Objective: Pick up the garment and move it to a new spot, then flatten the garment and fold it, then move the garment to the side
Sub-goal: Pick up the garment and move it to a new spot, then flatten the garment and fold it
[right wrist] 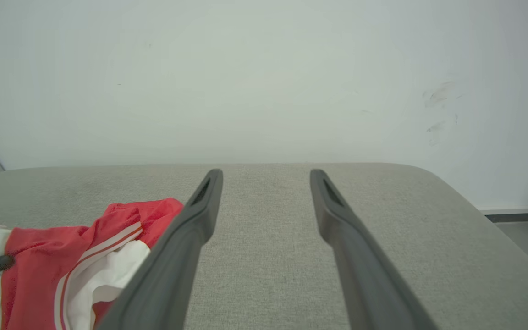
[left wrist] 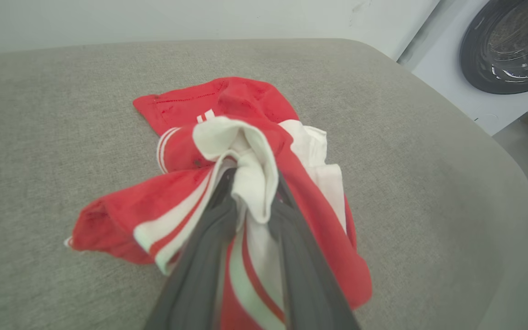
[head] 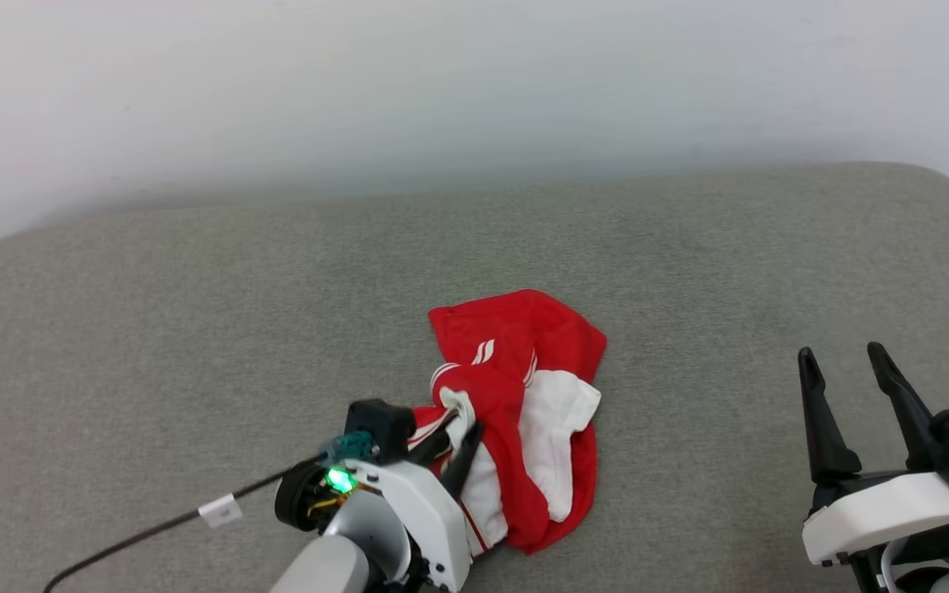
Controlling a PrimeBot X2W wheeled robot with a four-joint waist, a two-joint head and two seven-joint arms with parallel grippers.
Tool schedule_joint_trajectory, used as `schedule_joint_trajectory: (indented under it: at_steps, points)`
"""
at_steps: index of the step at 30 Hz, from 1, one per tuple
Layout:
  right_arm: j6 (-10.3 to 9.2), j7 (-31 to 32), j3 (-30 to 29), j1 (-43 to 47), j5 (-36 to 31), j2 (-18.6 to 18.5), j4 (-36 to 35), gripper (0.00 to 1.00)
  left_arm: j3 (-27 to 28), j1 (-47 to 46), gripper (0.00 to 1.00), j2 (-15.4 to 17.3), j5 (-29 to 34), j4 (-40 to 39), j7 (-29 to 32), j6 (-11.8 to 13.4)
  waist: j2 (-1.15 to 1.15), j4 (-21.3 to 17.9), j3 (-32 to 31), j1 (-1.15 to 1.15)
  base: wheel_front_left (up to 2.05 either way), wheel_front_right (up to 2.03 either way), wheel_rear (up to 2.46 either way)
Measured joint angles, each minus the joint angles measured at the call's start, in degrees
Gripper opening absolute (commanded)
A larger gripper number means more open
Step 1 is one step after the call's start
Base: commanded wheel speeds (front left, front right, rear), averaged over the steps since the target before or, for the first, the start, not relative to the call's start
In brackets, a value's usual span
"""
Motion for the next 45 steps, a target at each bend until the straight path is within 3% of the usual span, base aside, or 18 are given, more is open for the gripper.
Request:
schedule_joint_trajectory:
  at_steps: [1,10,13,15,19,25,45]
  points:
    - [0.0,-0.03,-0.12,-0.05,0.0,0.0,0.05,1.0,-0.45,0.85,1.0,0.02,0.3,-0.05,-0.47,0.04,0.0,0.38,0.15,0.01,0.0,0.0,0.0]
    - [0.0,-0.31,-1.11,-0.83,-0.33,0.0,0.62,1.0,1.53,0.32,1.0,0.82,4.99,-6.19,-11.72,4.74,0.0,4.15,0.42,0.01,0.0,0.0,0.0]
    - [0.0,-0.31,-1.42,-0.95,-0.47,0.0,0.81,1.0,3.47,-0.02,1.0,1.98,5.53,-7.99,-13.99,6.46,0.0,4.98,-0.19,0.01,0.0,0.0,0.0]
    - [0.0,-0.05,-1.74,-0.73,-0.56,0.0,0.8,1.0,6.8,0.23,1.0,3.82,5.43,-9.91,-15.32,9.21,0.0,5.65,-0.95,0.01,0.0,0.0,0.0]
    - [0.0,0.29,-1.74,-0.4,-0.66,0.0,0.82,1.0,10.09,1.71,1.0,6.35,4.94,-11.58,-16.28,11.07,0.0,5.69,-1.16,0.01,0.0,0.0,0.0]
    - [0.0,0.83,-1.09,0.98,-0.9,0.0,1.57,1.0,11.68,5.62,1.0,8.75,4.94,-13.02,-16.51,12.4,0.0,5.01,-1.68,0.01,0.0,0.0,0.0]
    - [0.0,1.18,-1.87,1.51,-0.05,0.0,3.01,1.0,11.1,9.06,1.0,9.31,4.33,-14.62,-16.02,13.57,0.0,5.02,-2.22,0.01,0.0,0.0,0.0]
